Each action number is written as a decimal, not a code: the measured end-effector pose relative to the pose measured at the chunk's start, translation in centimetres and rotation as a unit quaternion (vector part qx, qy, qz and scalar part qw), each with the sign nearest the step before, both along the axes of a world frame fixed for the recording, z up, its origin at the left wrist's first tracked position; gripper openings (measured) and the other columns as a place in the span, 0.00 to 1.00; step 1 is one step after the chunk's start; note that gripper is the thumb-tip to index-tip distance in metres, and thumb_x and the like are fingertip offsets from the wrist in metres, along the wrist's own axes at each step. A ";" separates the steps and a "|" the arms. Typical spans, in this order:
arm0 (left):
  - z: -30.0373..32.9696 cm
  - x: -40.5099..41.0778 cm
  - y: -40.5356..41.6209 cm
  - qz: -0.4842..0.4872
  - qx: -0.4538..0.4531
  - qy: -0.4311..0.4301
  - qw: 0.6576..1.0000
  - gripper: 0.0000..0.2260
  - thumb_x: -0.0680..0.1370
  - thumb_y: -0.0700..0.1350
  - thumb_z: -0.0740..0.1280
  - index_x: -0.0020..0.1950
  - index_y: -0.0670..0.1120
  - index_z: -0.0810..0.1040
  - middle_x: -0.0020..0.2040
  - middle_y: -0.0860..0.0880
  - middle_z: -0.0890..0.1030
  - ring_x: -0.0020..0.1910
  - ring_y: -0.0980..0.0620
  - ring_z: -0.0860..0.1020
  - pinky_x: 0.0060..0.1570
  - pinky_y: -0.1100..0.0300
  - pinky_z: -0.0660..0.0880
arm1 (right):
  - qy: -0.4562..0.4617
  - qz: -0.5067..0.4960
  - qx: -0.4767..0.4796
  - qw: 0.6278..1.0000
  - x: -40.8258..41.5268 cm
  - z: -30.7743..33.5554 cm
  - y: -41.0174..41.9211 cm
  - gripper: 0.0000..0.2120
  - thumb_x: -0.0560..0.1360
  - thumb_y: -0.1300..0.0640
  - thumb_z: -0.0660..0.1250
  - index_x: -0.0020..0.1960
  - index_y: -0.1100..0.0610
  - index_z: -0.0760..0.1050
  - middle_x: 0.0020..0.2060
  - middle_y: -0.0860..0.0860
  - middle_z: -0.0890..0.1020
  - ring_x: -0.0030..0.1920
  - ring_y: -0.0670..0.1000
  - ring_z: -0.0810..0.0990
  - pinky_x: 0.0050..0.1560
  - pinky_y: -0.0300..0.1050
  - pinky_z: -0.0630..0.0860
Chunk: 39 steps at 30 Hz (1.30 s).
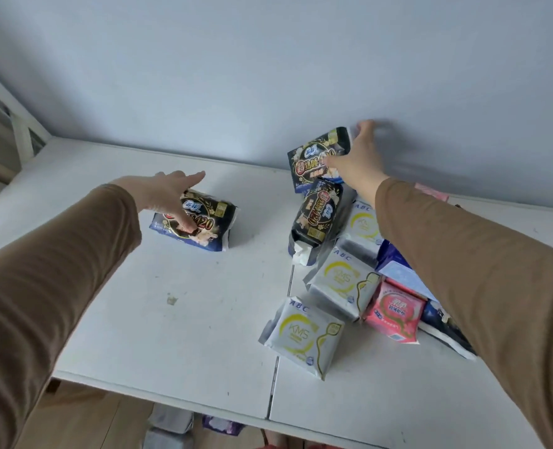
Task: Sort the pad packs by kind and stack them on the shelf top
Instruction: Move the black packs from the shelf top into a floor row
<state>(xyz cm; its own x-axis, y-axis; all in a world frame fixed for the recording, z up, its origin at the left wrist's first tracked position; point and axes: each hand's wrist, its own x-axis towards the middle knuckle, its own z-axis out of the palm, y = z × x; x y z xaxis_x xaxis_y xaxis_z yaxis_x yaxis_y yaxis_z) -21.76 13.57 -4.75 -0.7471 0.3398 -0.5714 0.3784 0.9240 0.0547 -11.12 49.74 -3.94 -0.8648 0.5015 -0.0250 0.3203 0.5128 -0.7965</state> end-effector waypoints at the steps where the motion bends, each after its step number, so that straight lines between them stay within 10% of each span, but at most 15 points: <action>1: 0.2 0.3 0.0 -0.017 -0.027 0.016 0.999 0.59 0.53 0.67 0.79 0.78 0.60 0.53 0.67 0.52 0.66 0.67 0.43 0.66 0.66 0.42 0.66 | 0.021 0.020 0.037 0.999 0.3 0.4 -0.6 0.40 0.72 0.58 0.76 0.75 0.59 0.56 0.74 0.56 0.66 0.73 0.56 0.66 0.72 0.51 0.65; 6: 0.8 3.4 -1.6 -0.021 0.029 0.067 0.997 0.37 0.50 0.72 0.75 0.51 0.55 0.72 0.49 0.54 0.67 0.47 0.50 0.73 0.52 0.49 0.75 | 0.122 0.032 0.152 0.980 3.2 3.4 -3.6 0.30 0.72 0.55 0.73 0.69 0.60 0.66 0.64 0.56 0.70 0.65 0.57 0.70 0.67 0.51 0.67; 13: 2.3 11.4 -5.2 0.054 0.217 0.156 0.962 0.25 0.62 0.61 0.78 0.49 0.53 0.70 0.44 0.52 0.77 0.43 0.51 0.75 0.38 0.54 0.70 | 0.201 0.098 -0.114 0.968 11.3 5.8 -8.4 0.21 0.72 0.60 0.75 0.58 0.58 0.67 0.51 0.48 0.81 0.50 0.39 0.81 0.50 0.35 0.78; 19: 2.9 23.2 -10.5 0.071 0.265 0.137 0.952 0.22 0.68 0.58 0.77 0.53 0.53 0.70 0.46 0.53 0.76 0.43 0.54 0.75 0.36 0.55 0.69 | 0.205 0.120 -0.255 0.937 23.6 4.8 -13.6 0.16 0.74 0.56 0.73 0.58 0.55 0.71 0.53 0.50 0.84 0.53 0.47 0.83 0.56 0.42 0.79; 28: 0.8 40.6 -19.1 0.094 0.235 -0.017 0.967 0.16 0.73 0.50 0.72 0.56 0.54 0.69 0.48 0.49 0.79 0.40 0.49 0.80 0.33 0.61 0.74 | 0.099 0.162 -0.356 0.915 42.0 0.8 -20.1 0.13 0.70 0.61 0.74 0.53 0.52 0.77 0.47 0.49 0.86 0.48 0.47 0.85 0.45 0.40 0.80; 39: -10.2 43.0 -25.9 -0.007 0.169 -0.064 0.983 0.22 0.69 0.59 0.75 0.60 0.56 0.76 0.49 0.57 0.81 0.48 0.55 0.80 0.46 0.56 0.76 | -0.098 0.068 -0.293 0.949 49.7 -11.3 -27.5 0.23 0.68 0.57 0.79 0.58 0.54 0.73 0.50 0.48 0.85 0.51 0.49 0.84 0.50 0.45 0.80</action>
